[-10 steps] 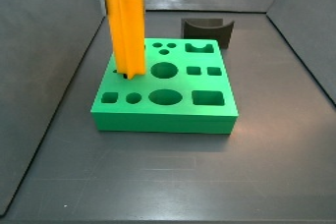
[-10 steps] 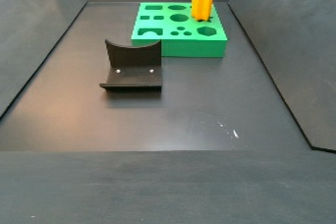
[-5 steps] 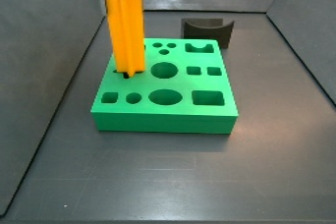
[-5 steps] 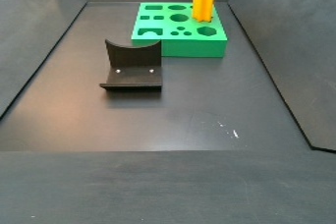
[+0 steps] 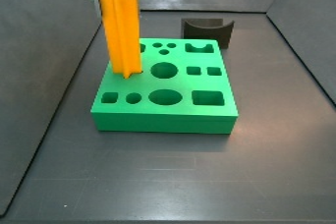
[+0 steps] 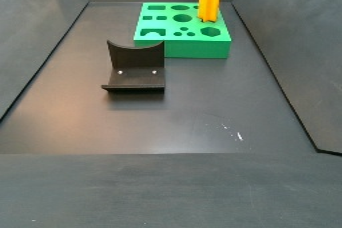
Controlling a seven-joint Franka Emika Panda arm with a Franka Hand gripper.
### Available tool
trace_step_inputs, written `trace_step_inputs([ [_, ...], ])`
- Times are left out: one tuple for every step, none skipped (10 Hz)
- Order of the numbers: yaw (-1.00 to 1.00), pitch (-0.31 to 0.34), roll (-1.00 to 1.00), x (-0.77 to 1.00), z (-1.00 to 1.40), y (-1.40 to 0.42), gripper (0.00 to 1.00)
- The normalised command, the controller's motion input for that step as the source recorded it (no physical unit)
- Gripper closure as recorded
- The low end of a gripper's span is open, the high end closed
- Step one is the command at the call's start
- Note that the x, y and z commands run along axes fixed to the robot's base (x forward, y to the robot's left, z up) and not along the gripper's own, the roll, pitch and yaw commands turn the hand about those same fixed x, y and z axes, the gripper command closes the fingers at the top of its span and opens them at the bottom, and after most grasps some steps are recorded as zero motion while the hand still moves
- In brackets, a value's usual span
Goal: Insert the star object.
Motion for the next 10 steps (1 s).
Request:
trace_step_inputs([
  [-0.17,-0.027,-0.04,0.05,-0.33,-0.03,1.0],
  [-0.08,-0.003,-0.01,0.14,-0.32,-0.01,1.0],
  [-0.09,0.0,-0.02,0.18,-0.31,-0.01,1.0],
  [-0.24,0.0,-0.03,0.23,-0.22,0.0,1.0],
  [-0.27,0.0,-0.01,0.13,-0.2,0.0,1.0],
  [-0.16,0.0,-0.01,0.0,-0.19,0.0,1.0],
  [-0.04,-0.009,-0.03,0.0,-0.2,0.0,1.0],
  [0.0,-0.016,0.0,0.0,-0.25,0.0,1.0],
  [0.01,-0.031,0.0,0.0,-0.33,0.0,1.0],
  [0.1,-0.03,0.0,0.0,-0.39,0.0,1.0],
])
